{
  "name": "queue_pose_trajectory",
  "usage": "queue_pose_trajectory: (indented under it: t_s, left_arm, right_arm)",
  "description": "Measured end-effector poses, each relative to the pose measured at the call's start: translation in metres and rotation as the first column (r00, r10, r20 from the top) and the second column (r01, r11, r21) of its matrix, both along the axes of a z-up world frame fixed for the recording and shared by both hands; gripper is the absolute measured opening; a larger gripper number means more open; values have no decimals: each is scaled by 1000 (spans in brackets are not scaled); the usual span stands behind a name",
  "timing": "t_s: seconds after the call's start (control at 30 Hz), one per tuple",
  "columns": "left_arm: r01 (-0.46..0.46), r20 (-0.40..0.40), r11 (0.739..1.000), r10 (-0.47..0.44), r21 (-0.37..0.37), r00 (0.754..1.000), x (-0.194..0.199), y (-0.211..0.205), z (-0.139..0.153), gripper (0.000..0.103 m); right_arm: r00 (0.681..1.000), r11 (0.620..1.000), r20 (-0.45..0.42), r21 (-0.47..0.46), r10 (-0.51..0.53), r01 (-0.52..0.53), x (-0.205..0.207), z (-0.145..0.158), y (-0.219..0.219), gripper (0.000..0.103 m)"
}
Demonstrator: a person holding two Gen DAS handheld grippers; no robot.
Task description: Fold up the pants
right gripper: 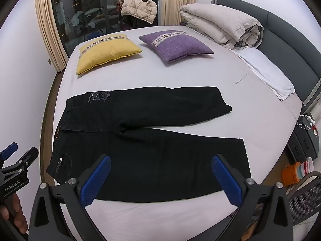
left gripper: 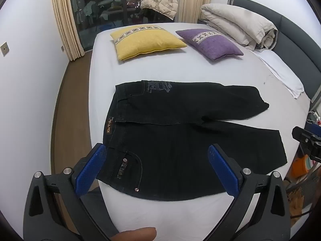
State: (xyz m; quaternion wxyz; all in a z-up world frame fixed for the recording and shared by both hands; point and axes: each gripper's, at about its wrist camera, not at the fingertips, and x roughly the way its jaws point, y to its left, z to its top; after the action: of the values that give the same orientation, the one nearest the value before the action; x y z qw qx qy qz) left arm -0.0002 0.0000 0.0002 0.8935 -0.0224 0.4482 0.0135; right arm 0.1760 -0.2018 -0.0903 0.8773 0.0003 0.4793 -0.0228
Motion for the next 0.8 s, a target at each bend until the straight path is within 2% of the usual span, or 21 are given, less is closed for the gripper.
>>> queue_pose_trajectory:
  t_s: [0.8]
  left_arm:
    - [3,-4,1000,-3,3,1000,-1,-2,-1,103]
  right_arm:
    - [1000,1000,2,0,0,0,-1,-1,-1,103]
